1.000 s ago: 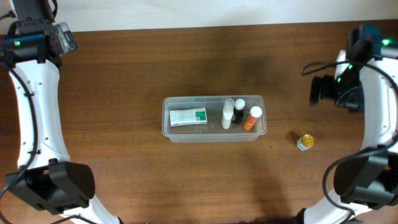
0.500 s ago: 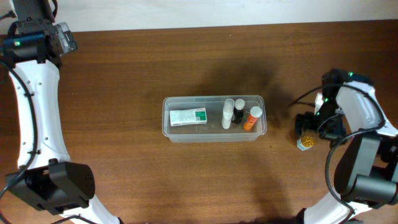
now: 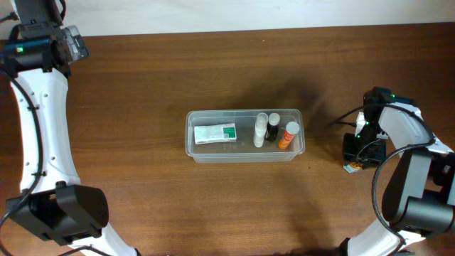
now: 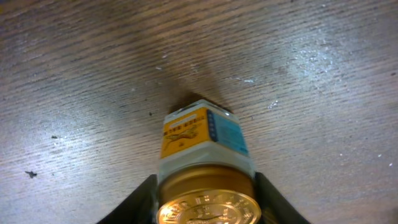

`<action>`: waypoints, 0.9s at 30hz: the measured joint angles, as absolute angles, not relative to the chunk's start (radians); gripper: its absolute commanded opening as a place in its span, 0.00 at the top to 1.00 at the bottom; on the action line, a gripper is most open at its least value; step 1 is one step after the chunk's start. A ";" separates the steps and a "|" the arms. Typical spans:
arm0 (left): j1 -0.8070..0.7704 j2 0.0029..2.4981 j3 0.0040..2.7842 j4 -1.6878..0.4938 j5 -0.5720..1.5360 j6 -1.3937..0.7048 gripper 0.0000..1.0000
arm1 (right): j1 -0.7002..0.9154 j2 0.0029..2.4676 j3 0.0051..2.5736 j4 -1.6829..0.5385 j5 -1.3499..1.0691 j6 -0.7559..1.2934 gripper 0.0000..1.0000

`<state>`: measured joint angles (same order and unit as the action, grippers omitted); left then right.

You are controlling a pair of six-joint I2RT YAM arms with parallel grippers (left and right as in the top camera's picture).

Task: Pack container
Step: 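Lower right gripper around the small gold-capped jar and close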

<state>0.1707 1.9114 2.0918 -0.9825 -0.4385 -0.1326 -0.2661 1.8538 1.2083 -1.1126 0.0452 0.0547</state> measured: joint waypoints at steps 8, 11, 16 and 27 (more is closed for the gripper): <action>0.171 1.911 2.092 -0.982 -0.439 -0.133 0.01 | -0.266 1.853 1.208 -1.111 0.045 0.055 0.73; 0.171 1.911 2.092 -0.982 -0.439 -0.133 0.01 | -0.266 1.853 1.209 -1.109 0.044 0.053 0.65; 0.171 1.911 2.092 -0.982 -0.439 -0.133 0.01 | -0.266 1.853 1.208 -1.084 0.046 0.052 0.47; 0.171 1.911 2.092 -0.982 -0.439 -0.133 0.01 | -0.266 1.853 1.208 -1.016 0.045 0.053 0.49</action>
<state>0.1707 1.9114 2.0922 -0.9825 -0.4385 -0.1326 -0.2661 1.8534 1.2076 -1.0161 0.0452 0.0528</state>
